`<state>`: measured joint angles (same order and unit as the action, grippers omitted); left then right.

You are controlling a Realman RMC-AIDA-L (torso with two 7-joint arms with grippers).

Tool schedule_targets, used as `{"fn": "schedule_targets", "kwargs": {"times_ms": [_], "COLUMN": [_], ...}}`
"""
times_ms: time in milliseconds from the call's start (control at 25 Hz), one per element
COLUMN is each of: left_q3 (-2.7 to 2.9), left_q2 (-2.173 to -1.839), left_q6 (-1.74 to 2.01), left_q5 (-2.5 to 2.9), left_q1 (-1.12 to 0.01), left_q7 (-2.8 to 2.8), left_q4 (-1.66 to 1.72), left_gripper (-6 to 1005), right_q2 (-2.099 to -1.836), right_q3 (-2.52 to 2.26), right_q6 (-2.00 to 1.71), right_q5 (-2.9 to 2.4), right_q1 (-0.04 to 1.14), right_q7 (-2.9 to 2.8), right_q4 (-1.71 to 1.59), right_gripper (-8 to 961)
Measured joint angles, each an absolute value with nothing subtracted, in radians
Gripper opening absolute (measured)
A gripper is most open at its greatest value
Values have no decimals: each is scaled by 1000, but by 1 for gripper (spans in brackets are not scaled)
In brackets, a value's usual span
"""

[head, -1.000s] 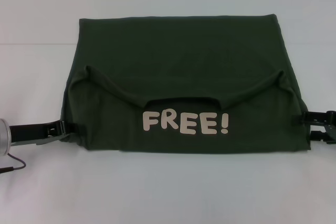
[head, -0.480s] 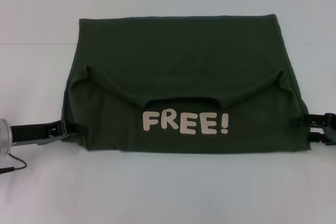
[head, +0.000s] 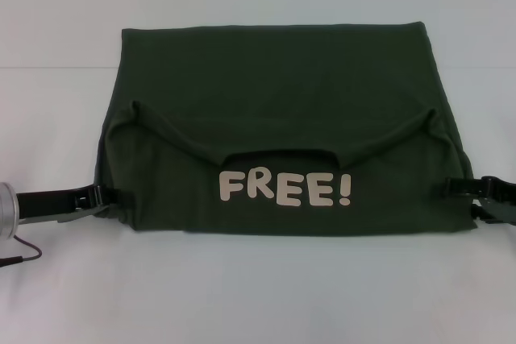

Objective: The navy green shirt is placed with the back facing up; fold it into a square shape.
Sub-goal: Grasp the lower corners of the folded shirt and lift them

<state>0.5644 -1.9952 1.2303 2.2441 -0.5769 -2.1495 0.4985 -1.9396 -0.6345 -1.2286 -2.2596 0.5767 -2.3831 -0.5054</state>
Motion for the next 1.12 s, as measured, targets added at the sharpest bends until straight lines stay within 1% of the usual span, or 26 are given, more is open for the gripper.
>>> {"fn": "schedule_targets", "kwargs": {"times_ms": [240, 560, 720, 1120], "left_q3": [564, 565, 565, 557], "left_q2": [-1996, -1996, -1996, -1996], "left_q6": [1230, 1230, 1230, 1230], "left_q5": [2243, 2242, 2241, 2241], "left_q1": [-577, -576, -575, -574], "left_q7": [-2150, -2154, -2154, -2156], "left_q4": [499, 499, 499, 499], "left_gripper": [38, 37, 37, 37], "right_q2": [-1949, -1951, -1947, -1942], "right_q3": [-656, -659, -661, -661], "right_q6": [-1223, -1222, -1234, -1236], "right_q5": [-2259, -2257, -2267, -2274], "right_q1": [585, 584, 580, 575], "right_q7": [-2383, -2376, -2387, -2387], "right_q4": [-505, -505, -509, -512], "right_gripper": [897, 896, 895, 716]}}
